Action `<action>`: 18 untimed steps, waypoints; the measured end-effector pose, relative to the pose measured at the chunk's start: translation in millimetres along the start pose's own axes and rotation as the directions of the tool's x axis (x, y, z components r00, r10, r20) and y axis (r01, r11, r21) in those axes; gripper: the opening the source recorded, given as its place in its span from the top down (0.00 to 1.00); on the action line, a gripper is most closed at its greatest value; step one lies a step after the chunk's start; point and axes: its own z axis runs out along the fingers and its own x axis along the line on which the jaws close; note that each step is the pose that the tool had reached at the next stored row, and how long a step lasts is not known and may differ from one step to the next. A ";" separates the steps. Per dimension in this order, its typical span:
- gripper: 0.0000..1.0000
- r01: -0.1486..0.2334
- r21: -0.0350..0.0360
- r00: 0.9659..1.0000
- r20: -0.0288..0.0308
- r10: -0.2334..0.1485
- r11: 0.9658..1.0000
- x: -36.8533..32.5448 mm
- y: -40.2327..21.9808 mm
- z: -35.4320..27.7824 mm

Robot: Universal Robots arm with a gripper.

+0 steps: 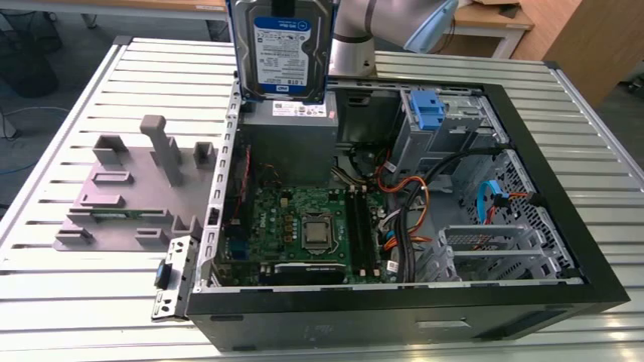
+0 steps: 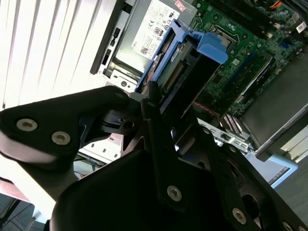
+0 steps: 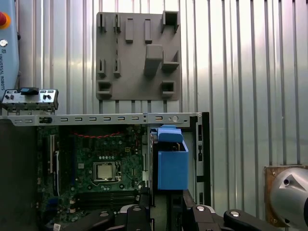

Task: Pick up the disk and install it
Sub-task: 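Pick up the disk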

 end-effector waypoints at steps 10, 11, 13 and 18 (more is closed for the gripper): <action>0.65 0.000 0.000 1.000 0.004 0.000 1.000 1.4 -0.1 0.7; 0.65 0.000 0.000 1.000 0.005 0.000 1.000 1.5 -0.1 0.8; 0.65 0.000 0.000 1.000 0.006 0.000 1.000 1.8 -0.1 0.9; 0.65 0.000 0.000 1.000 0.008 0.000 1.000 2.5 -0.2 1.2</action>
